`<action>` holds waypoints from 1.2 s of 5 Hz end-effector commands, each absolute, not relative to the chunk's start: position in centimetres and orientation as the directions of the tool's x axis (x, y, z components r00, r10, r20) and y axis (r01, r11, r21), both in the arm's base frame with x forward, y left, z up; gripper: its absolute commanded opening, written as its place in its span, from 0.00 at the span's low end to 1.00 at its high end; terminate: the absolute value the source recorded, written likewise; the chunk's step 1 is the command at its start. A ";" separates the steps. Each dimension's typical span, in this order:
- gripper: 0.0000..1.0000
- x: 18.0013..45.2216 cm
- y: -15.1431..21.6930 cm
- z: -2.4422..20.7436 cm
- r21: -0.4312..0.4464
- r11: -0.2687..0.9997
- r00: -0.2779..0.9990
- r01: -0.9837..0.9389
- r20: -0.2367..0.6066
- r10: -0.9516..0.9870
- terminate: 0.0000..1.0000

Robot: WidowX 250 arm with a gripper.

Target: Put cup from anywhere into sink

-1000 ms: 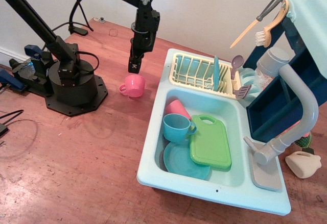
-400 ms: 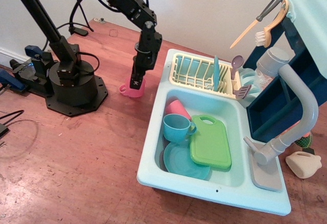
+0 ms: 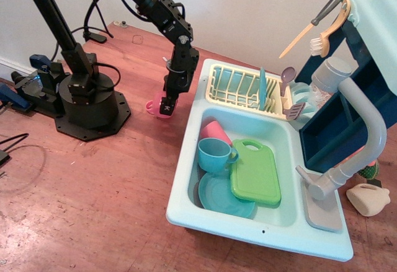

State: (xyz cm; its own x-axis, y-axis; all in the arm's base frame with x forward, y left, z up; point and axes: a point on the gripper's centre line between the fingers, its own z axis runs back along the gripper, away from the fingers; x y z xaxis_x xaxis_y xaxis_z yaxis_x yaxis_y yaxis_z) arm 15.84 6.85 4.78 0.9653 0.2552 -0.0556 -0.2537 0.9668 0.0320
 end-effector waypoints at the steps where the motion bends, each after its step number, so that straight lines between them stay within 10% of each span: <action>1: 0.00 16.1 6.7 4.9 0.048 0.966 0.966 -0.252 -0.052 0.255 0.00; 3: 0.00 16.5 7.8 6.8 0.084 0.971 0.971 -0.224 -0.062 0.229 0.00; 6: 0.00 22.2 7.5 17.6 0.217 0.969 0.991 -0.120 -0.027 0.129 0.00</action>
State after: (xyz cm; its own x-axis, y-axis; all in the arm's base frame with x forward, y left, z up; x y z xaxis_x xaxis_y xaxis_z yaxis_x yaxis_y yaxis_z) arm 24.10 4.37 15.22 0.9963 0.0657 -0.0553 -0.0557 0.9847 0.1648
